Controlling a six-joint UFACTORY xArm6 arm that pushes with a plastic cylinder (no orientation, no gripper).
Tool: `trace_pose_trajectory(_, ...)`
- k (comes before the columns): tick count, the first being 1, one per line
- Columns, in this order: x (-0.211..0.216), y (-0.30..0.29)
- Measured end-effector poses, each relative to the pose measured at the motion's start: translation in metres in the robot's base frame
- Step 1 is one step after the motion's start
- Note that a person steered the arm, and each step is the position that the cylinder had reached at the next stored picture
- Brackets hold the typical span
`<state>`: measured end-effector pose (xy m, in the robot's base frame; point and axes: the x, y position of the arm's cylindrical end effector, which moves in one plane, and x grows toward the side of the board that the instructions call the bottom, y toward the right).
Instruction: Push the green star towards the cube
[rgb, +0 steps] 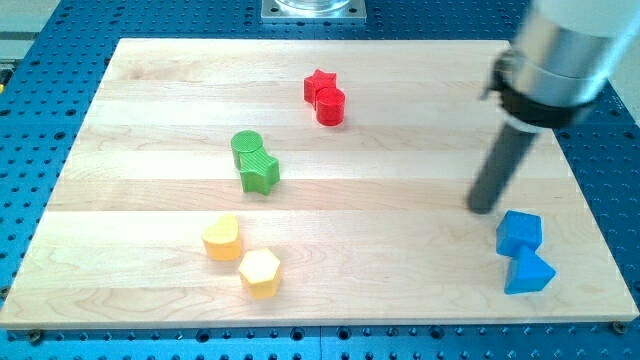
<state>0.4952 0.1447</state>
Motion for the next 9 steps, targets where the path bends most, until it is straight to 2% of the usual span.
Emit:
trace_pose_trajectory(2,0.005,-0.270)
trace_pose_trajectory(3,-0.036,-0.281)
trace_pose_trajectory(4,-0.038,-0.159)
trace_pose_trajectory(5,-0.037,-0.116)
trace_pose_trajectory(6,-0.037,-0.105)
trace_pose_trajectory(7,-0.024,-0.031)
trace_pose_trajectory(8,-0.017,-0.088)
trace_pose_trajectory(9,0.018,-0.053)
